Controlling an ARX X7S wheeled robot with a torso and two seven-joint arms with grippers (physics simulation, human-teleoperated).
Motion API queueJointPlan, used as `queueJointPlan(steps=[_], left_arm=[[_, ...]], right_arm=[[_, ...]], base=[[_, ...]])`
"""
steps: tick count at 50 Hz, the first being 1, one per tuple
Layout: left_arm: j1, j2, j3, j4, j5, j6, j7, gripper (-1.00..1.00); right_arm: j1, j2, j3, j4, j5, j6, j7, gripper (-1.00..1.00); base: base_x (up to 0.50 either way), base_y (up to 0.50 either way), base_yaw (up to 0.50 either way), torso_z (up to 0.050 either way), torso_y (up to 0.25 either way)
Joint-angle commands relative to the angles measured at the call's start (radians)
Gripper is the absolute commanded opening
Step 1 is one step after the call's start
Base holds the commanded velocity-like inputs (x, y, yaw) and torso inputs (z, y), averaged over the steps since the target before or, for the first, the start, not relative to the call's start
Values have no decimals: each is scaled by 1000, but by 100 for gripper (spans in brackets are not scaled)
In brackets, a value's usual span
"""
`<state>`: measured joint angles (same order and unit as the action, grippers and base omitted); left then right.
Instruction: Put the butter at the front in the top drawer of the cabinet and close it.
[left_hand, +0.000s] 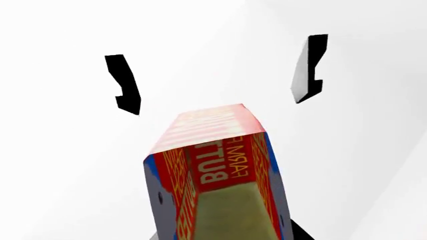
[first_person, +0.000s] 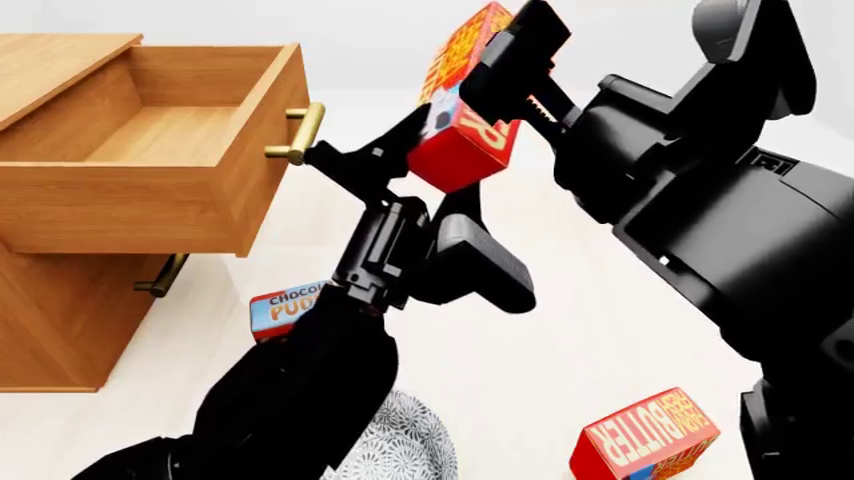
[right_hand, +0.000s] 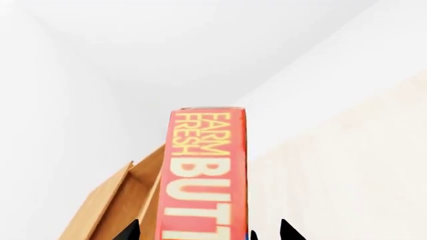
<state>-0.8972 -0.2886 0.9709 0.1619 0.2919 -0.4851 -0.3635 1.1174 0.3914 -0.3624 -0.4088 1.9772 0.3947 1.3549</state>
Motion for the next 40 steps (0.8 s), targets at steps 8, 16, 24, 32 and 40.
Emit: queueJointPlan(steps=[8,16,24,32,40], left_arm=[[-24,-4,-12,3,38,3,-31,-100],[-23,-3,-9,-7,36,8,-34,-100],[-24,-5,-15,-10,31,4,-35,-100],[-27,-11,-26,5,26,-11,-30,-100],[-27,-20,-43,18,17,-25,-28,-100]], right_arm=[[41,48,45,-106,44,-32,91,100],[90,76,70,-165,73,-53,147,100],[88,134,108,-224,85,-82,179,100],[4,212,157,-267,76,-115,172,100],[-97,271,204,-301,59,-138,146,100]], base=[[0,0,0,1,0],[0,0,0,0,1],[0,0,0,0,1],[0,0,0,1,1],[0,0,0,0,1]])
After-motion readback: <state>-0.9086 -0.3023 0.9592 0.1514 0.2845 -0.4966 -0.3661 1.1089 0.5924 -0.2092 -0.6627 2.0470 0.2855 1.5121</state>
